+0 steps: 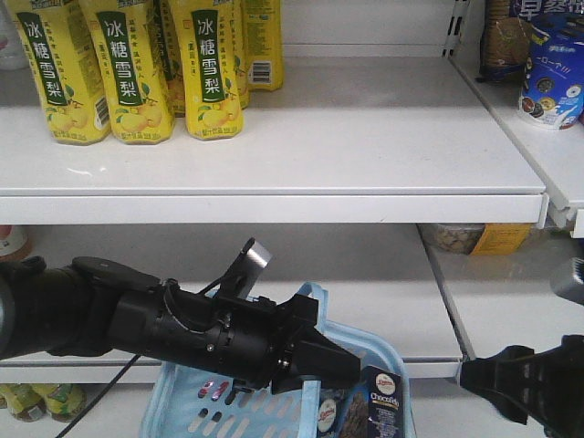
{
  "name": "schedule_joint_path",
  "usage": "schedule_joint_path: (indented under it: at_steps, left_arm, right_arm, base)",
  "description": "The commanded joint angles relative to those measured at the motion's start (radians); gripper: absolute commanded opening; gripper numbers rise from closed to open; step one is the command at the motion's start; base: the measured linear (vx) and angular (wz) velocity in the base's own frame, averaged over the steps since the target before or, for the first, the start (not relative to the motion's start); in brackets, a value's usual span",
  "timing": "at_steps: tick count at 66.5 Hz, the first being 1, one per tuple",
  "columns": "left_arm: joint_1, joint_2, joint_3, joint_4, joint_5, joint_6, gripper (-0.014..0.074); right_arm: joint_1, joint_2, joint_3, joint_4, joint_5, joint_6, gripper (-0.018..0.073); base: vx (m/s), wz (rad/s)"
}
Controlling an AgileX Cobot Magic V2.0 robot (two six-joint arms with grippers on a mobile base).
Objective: Left arm holds basket, right arm returns cookies
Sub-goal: 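Reach the right gripper down into the basket toward the cookie box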
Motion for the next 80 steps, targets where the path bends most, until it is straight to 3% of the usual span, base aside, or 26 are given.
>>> schedule_joint_path:
  at_steps: [1,12,23,33,49,80]
  left_arm:
    - [-0.004,-0.048,-0.025,-0.072,0.054,0.017,-0.0006]
    - [-0.004,-0.048,-0.025,-0.072,0.054,0.017,-0.0006]
    - [-0.004,-0.048,-0.025,-0.072,0.054,0.017,-0.0006]
    - [-0.004,-0.048,-0.025,-0.072,0.054,0.017,-0.0006]
    - [-0.004,-0.048,-0.025,-0.072,0.054,0.017,-0.0006]
    - [-0.004,-0.048,-0.025,-0.072,0.054,0.017,-0.0006]
  right_arm:
    - [0.021,0.052,-0.033,0.111,-0.041,-0.059,0.0327]
    - [0.124,0.183,-0.033,0.223,-0.048,-0.128,0.0340]
    - [0.172,0.294,-0.033,0.277,-0.043,-0.161,0.0392]
    - [0.174,0.351,-0.033,0.309,-0.068,-0.195,0.0447]
    - [0.174,0.440,-0.070,0.396,-0.039,-0.315,0.0459]
    - [0.174,0.541,-0.086,0.395,-0.081,-0.318,0.0459]
  base:
    - [0.00,0.00]
    - [0.00,0.00]
    - [0.00,0.00]
    - [0.00,0.00]
    - [0.00,0.00]
    - [0.00,0.00]
